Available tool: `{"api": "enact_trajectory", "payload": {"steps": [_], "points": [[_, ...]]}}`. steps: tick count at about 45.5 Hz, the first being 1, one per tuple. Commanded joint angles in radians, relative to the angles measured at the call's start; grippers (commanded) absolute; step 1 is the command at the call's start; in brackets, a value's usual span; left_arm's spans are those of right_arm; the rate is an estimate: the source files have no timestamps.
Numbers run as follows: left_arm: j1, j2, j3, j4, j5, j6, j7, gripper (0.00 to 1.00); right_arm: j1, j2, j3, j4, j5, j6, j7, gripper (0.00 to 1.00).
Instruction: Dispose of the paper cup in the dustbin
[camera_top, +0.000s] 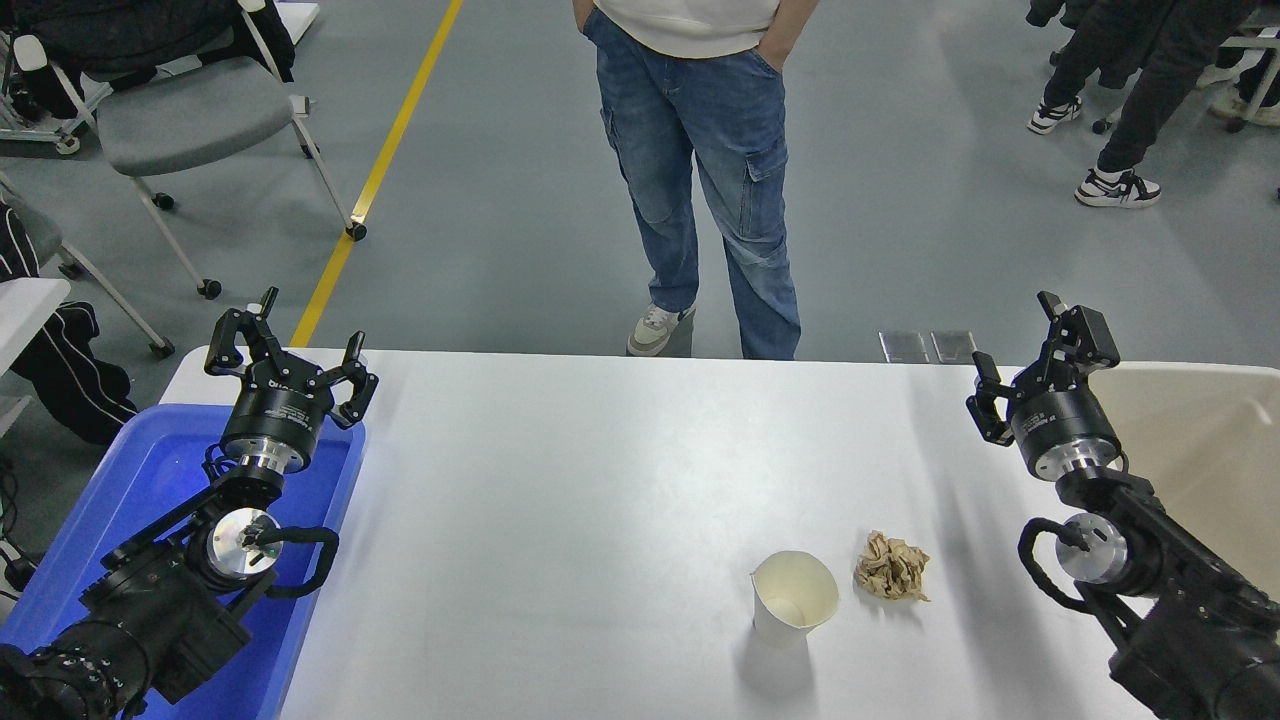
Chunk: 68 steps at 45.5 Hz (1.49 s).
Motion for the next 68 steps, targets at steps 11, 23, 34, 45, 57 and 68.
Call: {"api": "enact_trajectory", "payload": {"steps": [11, 23, 34, 45, 57, 68], "points": [[0.0, 0.0, 0.0, 0.0, 0.0, 0.0, 0.0, 1.0, 0.004, -0.001, 0.011, 0.003, 0.019, -0.006, -0.003, 1.0], [0.0, 0.0, 0.0, 0.0, 0.0, 0.0, 0.0, 1.0, -0.005, -0.079, -0.001, 0.148, 0.115, -0.021, -0.11, 1.0], [0.0, 0.0, 0.0, 0.0, 0.0, 0.0, 0.0, 1.0, 0.001, -0.231, -0.045, 0.386, 0.094, -0.055, -0.236, 1.0], [0.0, 0.0, 0.0, 0.0, 0.0, 0.002, 0.0, 1.0, 0.064, -0.45, -0.283, 0.588, -0.139, -0.055, -0.273, 1.0], [0.0, 0.0, 0.0, 0.0, 0.0, 0.0, 0.0, 1.0, 0.257, -0.658, -0.64, 0.797, -0.319, -0.031, -0.285, 1.0], [0.0, 0.0, 0.0, 0.0, 0.0, 0.0, -0.002, 1.0, 0.525, -0.583, -1.061, 0.796, -0.538, -0.004, -0.282, 1.0]]}}
